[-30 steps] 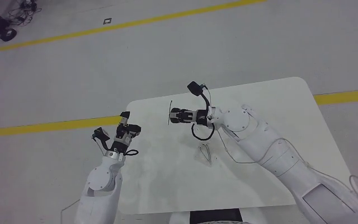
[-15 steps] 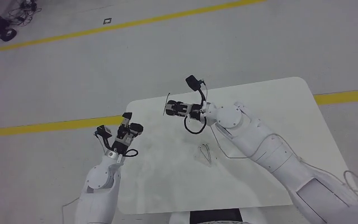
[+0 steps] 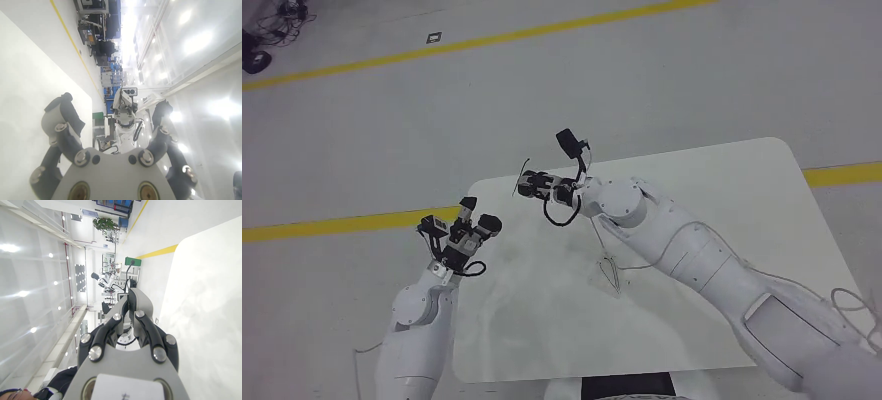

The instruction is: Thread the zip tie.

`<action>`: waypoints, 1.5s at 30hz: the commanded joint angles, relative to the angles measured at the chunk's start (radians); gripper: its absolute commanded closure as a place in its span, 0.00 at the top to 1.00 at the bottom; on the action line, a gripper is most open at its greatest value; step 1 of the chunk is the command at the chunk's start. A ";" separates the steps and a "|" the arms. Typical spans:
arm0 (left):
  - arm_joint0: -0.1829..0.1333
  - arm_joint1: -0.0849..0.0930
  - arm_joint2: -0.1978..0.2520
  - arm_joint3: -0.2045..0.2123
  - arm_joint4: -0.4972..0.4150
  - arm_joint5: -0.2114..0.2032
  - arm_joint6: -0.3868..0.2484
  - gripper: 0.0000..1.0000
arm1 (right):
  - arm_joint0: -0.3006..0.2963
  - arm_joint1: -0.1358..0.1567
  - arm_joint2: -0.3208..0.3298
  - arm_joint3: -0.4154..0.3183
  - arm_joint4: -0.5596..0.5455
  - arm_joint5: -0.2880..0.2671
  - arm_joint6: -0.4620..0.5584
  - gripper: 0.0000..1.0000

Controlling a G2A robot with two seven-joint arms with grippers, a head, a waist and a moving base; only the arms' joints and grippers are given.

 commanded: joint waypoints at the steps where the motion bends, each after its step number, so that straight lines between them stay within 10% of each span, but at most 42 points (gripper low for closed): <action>1: 0.000 0.000 0.000 0.000 0.000 0.000 0.000 1.00 | 0.000 0.000 0.000 -0.001 -0.001 0.000 0.000 0.00; 22: 0.000 -0.001 0.008 -0.003 0.005 0.000 0.015 1.00 | -0.016 0.001 0.005 -0.008 -0.006 -0.004 -0.011 0.00; 45: -0.016 -0.040 0.060 0.002 -0.012 -0.020 0.014 1.00 | -0.108 -0.026 0.034 -0.005 0.072 0.027 -0.073 0.00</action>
